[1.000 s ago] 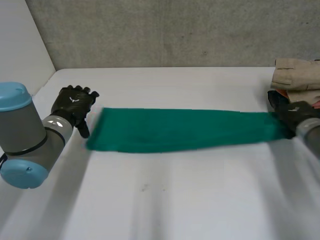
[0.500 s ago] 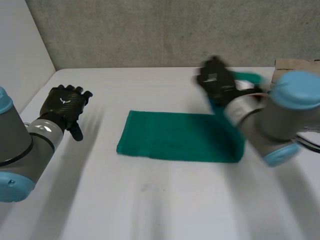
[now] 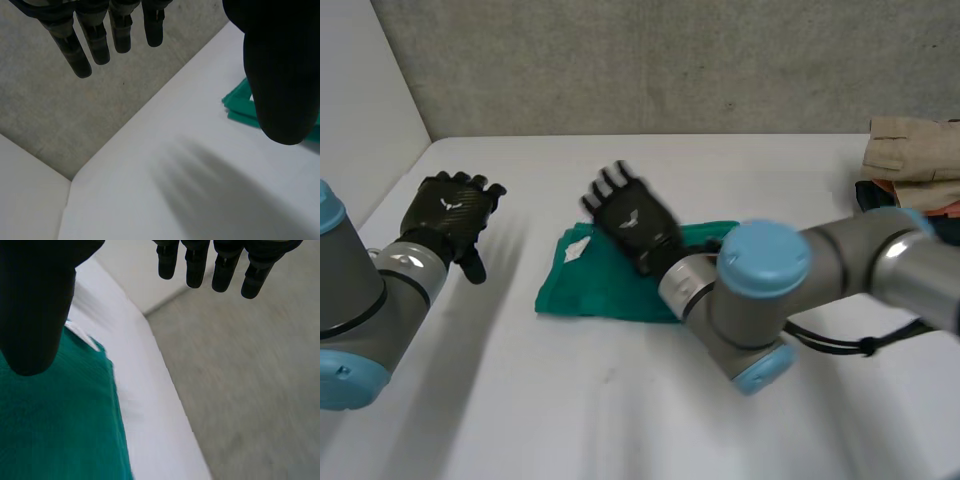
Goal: Fold the laundry.
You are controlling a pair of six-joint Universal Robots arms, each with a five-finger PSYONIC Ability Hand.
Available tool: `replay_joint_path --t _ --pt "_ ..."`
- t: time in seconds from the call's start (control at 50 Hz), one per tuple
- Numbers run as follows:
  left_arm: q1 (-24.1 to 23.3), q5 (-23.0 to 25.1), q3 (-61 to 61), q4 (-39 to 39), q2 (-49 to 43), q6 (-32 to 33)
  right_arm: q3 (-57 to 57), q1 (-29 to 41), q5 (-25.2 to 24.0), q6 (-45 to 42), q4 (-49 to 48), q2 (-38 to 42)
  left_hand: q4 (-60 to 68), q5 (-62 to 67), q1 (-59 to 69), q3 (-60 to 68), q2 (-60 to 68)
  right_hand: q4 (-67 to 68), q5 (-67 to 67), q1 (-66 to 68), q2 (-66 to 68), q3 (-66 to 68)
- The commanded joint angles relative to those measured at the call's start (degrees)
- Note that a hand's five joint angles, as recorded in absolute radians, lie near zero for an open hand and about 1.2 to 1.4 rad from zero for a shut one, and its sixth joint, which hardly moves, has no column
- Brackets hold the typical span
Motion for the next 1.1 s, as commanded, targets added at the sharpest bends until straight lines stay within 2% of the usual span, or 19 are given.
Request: replay_joint_path --t 0.02,0.1,0.18,0.24,0.26,0.32,0.34,0.4,0.5,0.62,0.66,0.74,0.8,0.88,0.92,0.94,0.96,1.02,1.1 --pt "-2.4 0.0 1.2 0.1 -0.1 -0.1 4.3 -7.0 3.5 15.7 16.1 -6.2 -1.6 -3.0 -0.8 -2.3 -1.8 -2.2 -2.8 -2.8 -2.0 -2.0" --pt "-4.0 0.0 1.6 0.1 -0.2 -0.1 6.4 -9.5 4.1 17.7 22.4 -5.9 -1.6 -3.0 -0.8 -2.3 -1.8 -2.2 -2.8 -2.8 -2.0 -2.0" --pt "-5.0 0.0 1.9 0.1 -0.7 -0.1 9.2 -13.0 4.6 17.4 22.2 -5.4 -1.6 -3.0 -0.8 -2.3 -1.8 -0.9 -1.6 -1.6 -0.7 -0.8" --pt "-5.6 -0.1 2.0 0.1 -0.7 -0.1 10.9 -15.3 5.0 17.2 21.3 -5.1 -1.6 -3.0 -0.8 -2.3 -1.8 7.3 6.7 6.7 7.5 7.4" --pt "-5.8 -0.1 2.0 0.1 -0.7 -0.1 11.2 -15.8 5.0 17.0 21.0 -5.1 -1.6 -3.0 -0.8 -2.3 -1.8 11.8 11.2 11.2 12.0 12.0" --pt "-6.4 -0.1 2.1 0.1 -0.7 -0.1 12.4 -16.9 5.0 16.4 19.9 -5.3 -1.6 -3.0 -0.8 -2.3 -1.8 61.3 60.6 60.7 61.5 61.4" --pt "-6.5 -0.1 2.1 0.1 -0.7 -0.1 13.3 -17.9 5.3 16.1 18.5 -5.5 -1.6 -3.0 -0.8 -2.3 -1.8 67.8 67.1 67.1 68.0 67.9" --pt "-6.6 -0.1 2.1 0.1 -0.5 -0.1 15.9 -19.0 6.7 15.4 14.7 -6.7 -1.6 -3.0 -0.8 -2.3 -1.8 67.8 67.2 67.2 68.0 68.0" --pt "-6.8 -0.2 1.9 0.0 0.3 -0.1 20.9 -19.0 10.5 6.0 8.9 -16.6 -1.6 -3.0 -0.8 -2.3 -1.8 67.8 67.2 67.2 68.0 68.0" --pt "-7.1 -0.3 1.9 0.0 1.0 -0.1 18.3 -16.7 9.7 -8.6 7.1 -17.1 -1.6 -3.0 -0.8 -2.3 -1.8 67.8 67.2 67.2 68.0 68.0" --pt "-7.2 -0.3 1.9 0.0 1.0 -0.2 16.8 -13.2 7.5 -10.5 5.4 -16.3 -1.6 -3.0 -0.8 -2.3 -1.8 67.8 67.2 67.2 68.0 68.0" --pt "-7.7 -0.4 2.2 0.0 1.0 -1.7 12.1 -2.5 -4.7 -10.7 1.5 -11.1 -1.6 -3.0 -0.8 -2.3 -1.8 67.8 67.2 67.2 68.0 68.0" --pt "-7.9 -0.5 2.9 -0.1 1.0 -4.0 10.7 -0.2 -11.4 -10.7 3.1 -6.1 -1.6 -3.0 -0.8 -2.3 -1.8 67.8 67.2 67.2 68.0 68.0" --pt "-8.5 -0.5 3.8 -0.1 1.0 -7.3 9.4 0.6 -11.4 -11.2 8.6 -1.7 -1.3 -2.8 -0.6 -2.0 -1.6 67.8 67.2 67.2 68.0 68.0" --pt "-9.1 -0.6 4.4 -0.1 0.8 -8.7 8.7 0.7 -10.2 -10.8 10.5 -1.2 -1.3 -2.8 -0.6 -2.0 -1.6 37.6 37.0 37.0 37.8 37.8" --pt "-9.4 -0.6 4.7 -0.1 0.6 -9.1 8.7 0.4 -9.3 -10.2 11.4 -1.6 -1.2 -2.6 -0.4 -1.9 -1.4 6.1 5.5 5.5 6.3 6.3" --pt "-10.0 -0.6 5.3 -0.1 0.4 -10.0 8.7 0.3 -8.5 -9.8 11.4 -1.9 -1.0 -2.5 -0.3 -1.7 -1.3 -2.2 -2.8 -2.8 -2.0 -2.0" --pt "-11.7 -0.8 7.2 -0.1 -0.6 -11.3 9.1 -0.5 -6.3 -5.0 11.2 -4.3 -1.0 -2.5 -0.3 -1.7 -1.3 -2.2 -2.8 -2.8 -2.0 -2.0" --pt "-15.7 -1.1 12.1 -0.5 -4.0 -13.4 11.0 -3.8 -5.7 9.4 11.2 -10.8 -0.2 -1.6 0.6 -0.9 -0.4 -2.2 -2.8 -2.8 -2.0 -2.0"
